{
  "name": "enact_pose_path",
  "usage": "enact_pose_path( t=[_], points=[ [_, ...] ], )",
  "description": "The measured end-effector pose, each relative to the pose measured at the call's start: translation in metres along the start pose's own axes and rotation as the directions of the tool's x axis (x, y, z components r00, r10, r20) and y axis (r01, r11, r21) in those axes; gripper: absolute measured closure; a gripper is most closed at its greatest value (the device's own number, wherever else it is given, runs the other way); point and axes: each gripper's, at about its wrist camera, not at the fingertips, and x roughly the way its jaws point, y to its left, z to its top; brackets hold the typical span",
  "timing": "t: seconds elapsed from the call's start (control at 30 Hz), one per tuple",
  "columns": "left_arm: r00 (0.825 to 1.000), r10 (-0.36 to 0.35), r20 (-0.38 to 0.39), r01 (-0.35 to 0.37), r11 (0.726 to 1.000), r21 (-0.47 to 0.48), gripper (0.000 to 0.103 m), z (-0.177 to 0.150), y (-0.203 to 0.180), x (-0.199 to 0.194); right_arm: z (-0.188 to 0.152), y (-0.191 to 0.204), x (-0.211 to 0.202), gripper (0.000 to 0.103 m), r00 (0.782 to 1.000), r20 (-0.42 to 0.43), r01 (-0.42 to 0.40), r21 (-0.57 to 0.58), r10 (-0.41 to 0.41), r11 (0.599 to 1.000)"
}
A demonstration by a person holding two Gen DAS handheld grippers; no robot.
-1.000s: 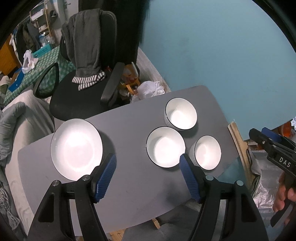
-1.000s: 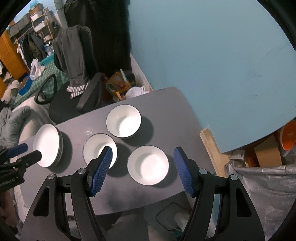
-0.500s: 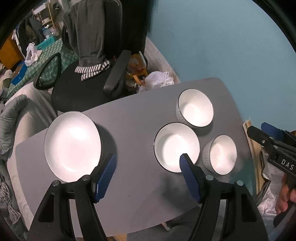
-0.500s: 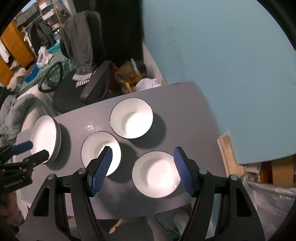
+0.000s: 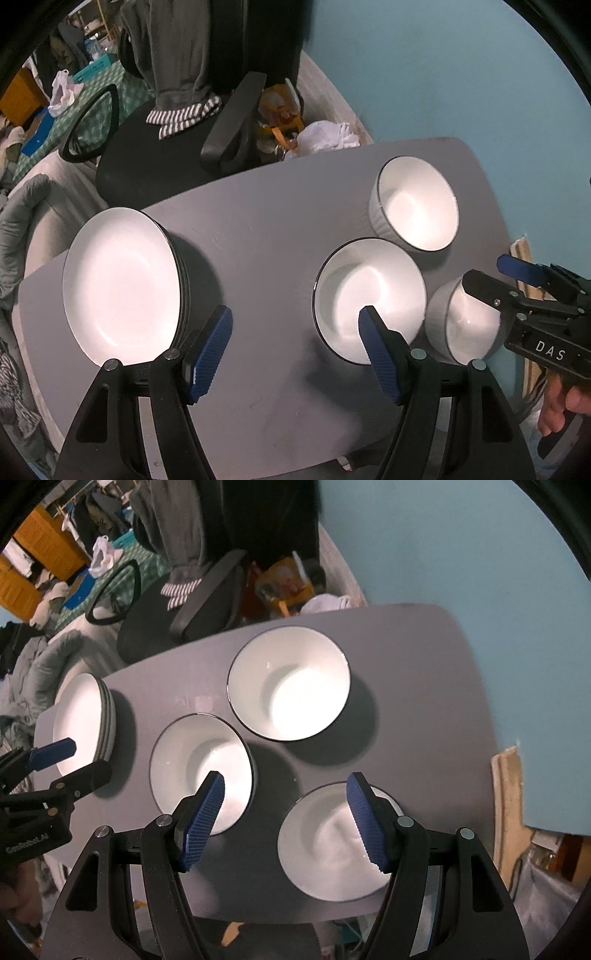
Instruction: Organize plates and bowls
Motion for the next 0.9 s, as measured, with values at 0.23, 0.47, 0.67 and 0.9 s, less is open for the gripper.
enact_pose_path(
  t=[0.23, 0.47, 0.67, 0.9],
  points=[
    [0.999, 0.029, -0.046, -0.029, 1.000, 0.008, 0.031, 0.004, -0.004, 0.027, 0.005, 0.003, 0.024, 0.035, 0.999, -0.041, -0.008, -0.044, 0.007, 0.999],
    [0.995, 0.036, -0.089, -0.038, 0.999, -0.016, 0.031, 0.004, -0.005, 0.053, 0.007, 0.008, 0.044, 0.035, 0.996, -0.087, -0.025, -0.090, 0.017, 0.996],
    [0.993, 0.032, -0.110, -0.034, 0.999, -0.010, 0.031, 0.003, -0.012, 0.068, 0.007, 0.009, 0.062, 0.036, 0.989, -0.139, -0.058, -0.095, 0.045, 0.994],
    [0.991, 0.041, -0.127, -0.040, 0.999, 0.006, 0.031, 0.004, -0.016, 0.081, 0.008, 0.010, 0.079, 0.050, 0.980, -0.191, -0.082, -0.097, 0.062, 0.992]
  ],
)
